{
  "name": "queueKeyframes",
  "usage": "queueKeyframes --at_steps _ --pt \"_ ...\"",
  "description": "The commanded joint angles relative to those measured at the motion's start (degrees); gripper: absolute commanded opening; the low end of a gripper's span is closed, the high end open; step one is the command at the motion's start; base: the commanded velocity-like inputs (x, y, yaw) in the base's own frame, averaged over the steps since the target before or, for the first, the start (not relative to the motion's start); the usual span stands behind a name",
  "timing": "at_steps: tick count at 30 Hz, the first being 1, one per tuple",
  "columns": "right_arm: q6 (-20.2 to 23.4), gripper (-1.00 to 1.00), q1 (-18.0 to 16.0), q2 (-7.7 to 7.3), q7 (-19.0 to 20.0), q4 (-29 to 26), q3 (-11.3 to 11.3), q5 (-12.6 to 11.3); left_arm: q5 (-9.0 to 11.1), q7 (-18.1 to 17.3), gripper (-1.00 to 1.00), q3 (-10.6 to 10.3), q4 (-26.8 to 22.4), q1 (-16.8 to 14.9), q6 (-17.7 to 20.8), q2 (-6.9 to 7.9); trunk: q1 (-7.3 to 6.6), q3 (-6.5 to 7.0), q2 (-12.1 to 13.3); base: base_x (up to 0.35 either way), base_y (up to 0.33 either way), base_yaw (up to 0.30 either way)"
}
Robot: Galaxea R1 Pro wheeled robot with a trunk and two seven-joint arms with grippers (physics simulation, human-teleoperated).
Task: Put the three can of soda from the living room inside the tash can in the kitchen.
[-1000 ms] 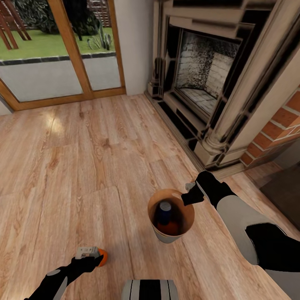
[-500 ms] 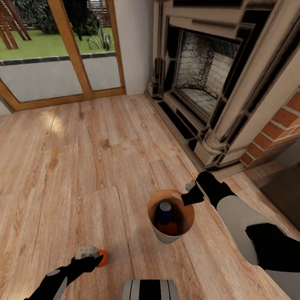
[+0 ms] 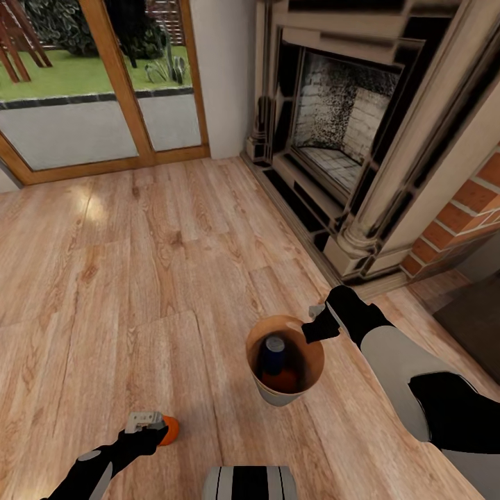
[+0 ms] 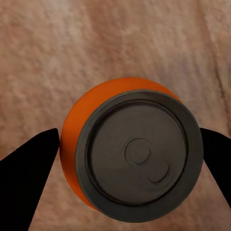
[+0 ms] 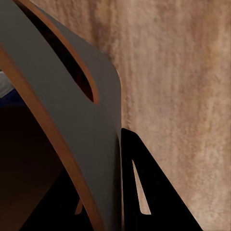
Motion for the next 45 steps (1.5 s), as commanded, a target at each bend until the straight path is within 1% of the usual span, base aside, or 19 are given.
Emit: queueKeyframes --at_steps 1,5,12,26,36,38,41,42,43,44,45 --pt "0.4 -1.0 0.0 0.01 0.3 0.0 -0.2 -1.5 -0.4 0.0 -1.0 0.0 0.1 0.0 0.0 0.0 0.0 0.0 0.0 0.0 0.0 0.0" --pt "0.4 -1.0 0.0 -0.01 0.3 0.0 -0.2 -1.5 -0.5 -0.1 -1.0 -0.1 0.1 0.0 0.1 -0.01 0.0 0.0 0.0 0.0 0.0 0.0" --pt "0.4 -1.0 0.0 -0.02 0.3 0.0 -0.2 -1.5 0.0 0.0 -1.0 0.0 0.0 0.0 0.0 -0.01 0.0 0.0 0.0 0.0 0.0 0.0" --pt "0.4 -1.0 0.0 -0.01 0.3 0.0 -0.2 -1.5 -0.4 -0.4 -1.0 0.0 0.1 0.0 0.2 -0.01 -0.36 3.1 0.2 0.0 0.0 0.0" --pt "0.4 -1.0 0.0 0.04 0.3 0.0 -0.2 -1.5 0.1 -0.6 -1.0 -0.1 -1.0 -0.3 1.2 0.27 -0.62 5.32 0.3 0.0 0.0 0.0" --pt "0.4 -1.0 0.0 0.02 0.3 0.1 -0.2 -1.5 0.2 -0.6 -1.0 0.0 -3.0 -0.6 2.7 0.46 -0.67 5.76 0.3 0.0 0.0 0.0" --pt "0.4 -1.0 0.0 -0.01 0.3 0.1 -0.2 -1.6 0.5 -0.9 -1.0 0.2 -8.2 -0.8 6.0 0.66 -0.75 6.43 0.4 0.0 0.0 0.0" --pt "0.4 -1.0 0.0 0.0 0.3 0.1 -0.2 -1.6 1.0 -1.4 -1.0 0.4 -12.2 -0.9 8.8 0.92 -0.77 6.65 0.4 0.0 0.0 0.0" --pt "0.4 -1.0 0.0 0.0 0.3 0.2 -0.2 -1.6 1.7 -2.2 -1.0 0.5 -16.8 -0.9 12.3 1.59 -0.8 6.87 0.4 0.0 0.0 0.0" --pt "0.4 -1.0 0.0 0.0 0.3 0.2 -0.2 -1.7 2.2 -2.6 -1.0 0.6 -19.2 -1.0 14.3 2.13 -0.83 7.09 0.4 0.0 0.0 0.0" --pt "0.4 -1.0 0.0 0.01 0.3 0.2 -0.2 -1.7 3.5 -3.5 -1.0 0.8 -24.4 -1.0 18.7 3.6 -0.85 7.31 0.4 0.0 0.0 0.0"
